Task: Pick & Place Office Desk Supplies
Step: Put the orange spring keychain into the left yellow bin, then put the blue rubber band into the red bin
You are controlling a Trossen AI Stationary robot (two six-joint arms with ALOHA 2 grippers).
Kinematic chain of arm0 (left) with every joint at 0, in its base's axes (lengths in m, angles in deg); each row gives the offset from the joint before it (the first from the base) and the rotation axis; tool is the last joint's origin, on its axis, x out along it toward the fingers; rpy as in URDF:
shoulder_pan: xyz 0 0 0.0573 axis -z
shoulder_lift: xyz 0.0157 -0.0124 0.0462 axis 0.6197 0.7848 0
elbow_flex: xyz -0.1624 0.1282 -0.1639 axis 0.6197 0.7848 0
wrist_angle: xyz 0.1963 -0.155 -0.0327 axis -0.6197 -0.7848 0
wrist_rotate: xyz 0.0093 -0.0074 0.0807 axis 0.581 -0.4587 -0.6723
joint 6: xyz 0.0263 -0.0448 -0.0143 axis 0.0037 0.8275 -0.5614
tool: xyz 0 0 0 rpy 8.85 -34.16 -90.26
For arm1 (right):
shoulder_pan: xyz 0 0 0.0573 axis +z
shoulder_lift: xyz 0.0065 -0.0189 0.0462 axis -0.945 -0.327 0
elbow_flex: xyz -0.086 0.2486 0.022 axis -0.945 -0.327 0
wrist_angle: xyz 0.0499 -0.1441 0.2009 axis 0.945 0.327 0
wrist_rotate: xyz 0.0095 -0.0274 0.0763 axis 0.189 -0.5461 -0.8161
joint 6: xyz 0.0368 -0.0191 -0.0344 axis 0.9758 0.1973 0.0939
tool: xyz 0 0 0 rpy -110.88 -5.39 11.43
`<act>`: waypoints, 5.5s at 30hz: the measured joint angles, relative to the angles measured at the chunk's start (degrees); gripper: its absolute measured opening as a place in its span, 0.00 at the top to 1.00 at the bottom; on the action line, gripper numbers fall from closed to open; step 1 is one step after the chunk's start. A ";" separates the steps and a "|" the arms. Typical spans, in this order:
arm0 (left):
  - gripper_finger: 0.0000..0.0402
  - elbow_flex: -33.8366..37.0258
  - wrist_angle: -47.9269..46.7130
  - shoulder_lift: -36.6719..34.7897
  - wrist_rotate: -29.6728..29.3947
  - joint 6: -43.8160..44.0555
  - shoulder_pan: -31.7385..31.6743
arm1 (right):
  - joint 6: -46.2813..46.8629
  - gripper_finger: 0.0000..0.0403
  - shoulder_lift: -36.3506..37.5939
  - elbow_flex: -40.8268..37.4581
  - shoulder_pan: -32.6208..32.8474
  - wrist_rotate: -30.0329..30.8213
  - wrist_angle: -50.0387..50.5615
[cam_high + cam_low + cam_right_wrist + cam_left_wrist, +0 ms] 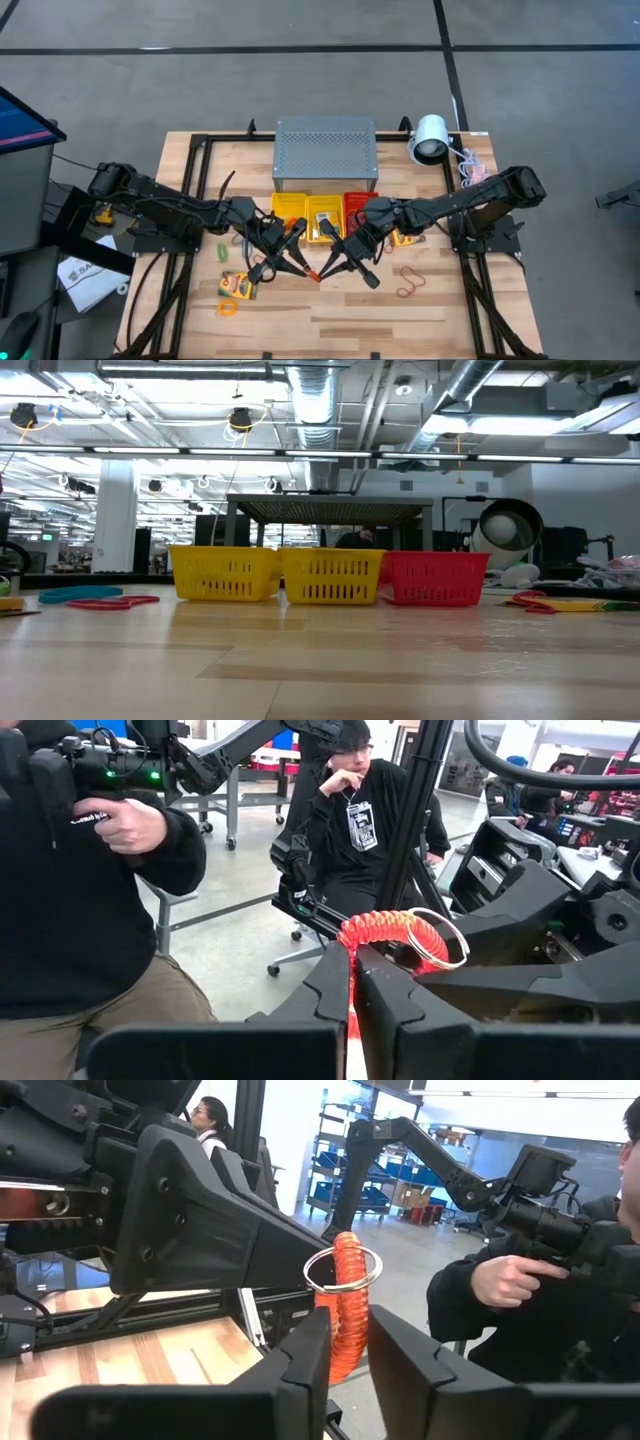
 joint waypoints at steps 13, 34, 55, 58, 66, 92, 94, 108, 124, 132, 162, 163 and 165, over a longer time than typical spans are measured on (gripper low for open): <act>0.95 0.02 -1.26 -0.04 -0.04 -1.01 -1.29 | 0.16 0.96 0.00 0.00 0.16 -1.45 -0.52; 0.96 0.07 -4.26 -1.69 -0.01 -2.38 -1.88 | 3.15 0.42 0.12 -0.02 2.02 -4.62 -0.77; 0.96 3.87 -30.75 -24.38 -12.15 -7.74 -4.33 | 1.31 0.39 12.36 -1.58 2.59 3.46 14.41; 0.96 7.39 -30.34 -26.31 -12.32 -6.46 -7.11 | 1.21 0.39 14.79 -2.88 3.43 6.60 15.48; 0.97 16.40 -27.39 -30.93 -11.44 -2.05 -13.63 | 4.42 0.39 19.57 -10.15 5.08 14.47 13.09; 0.97 23.32 -25.36 -12.53 -12.29 4.08 -20.34 | 10.29 0.39 20.68 -18.56 4.17 17.52 5.89; 0.97 23.32 -25.55 -12.13 -12.31 4.10 -20.34 | 10.29 0.39 20.68 -18.56 4.18 17.51 5.90; 0.95 23.30 -25.75 -9.42 -16.45 4.12 -20.38 | 10.27 0.39 20.63 -18.56 4.22 17.50 5.99; 0.70 23.30 -24.17 -9.46 -18.44 5.48 -21.56 | 10.78 0.39 20.63 -18.56 4.28 17.45 6.23; 0.50 23.30 -23.07 -9.70 -18.47 5.41 -21.56 | 11.04 0.39 20.63 -18.56 4.28 17.45 7.50; 0.47 23.06 -61.27 -36.59 -10.49 23.43 -13.79 | 11.21 0.39 20.61 -18.56 4.26 17.44 7.30; 0.47 23.06 -63.41 -36.61 -11.03 25.28 -12.86 | 11.19 0.39 20.61 -18.56 4.26 17.45 7.28; 0.47 23.06 -66.08 -36.35 -12.39 27.90 -10.97 | 11.19 0.39 20.61 -18.56 4.22 17.45 7.30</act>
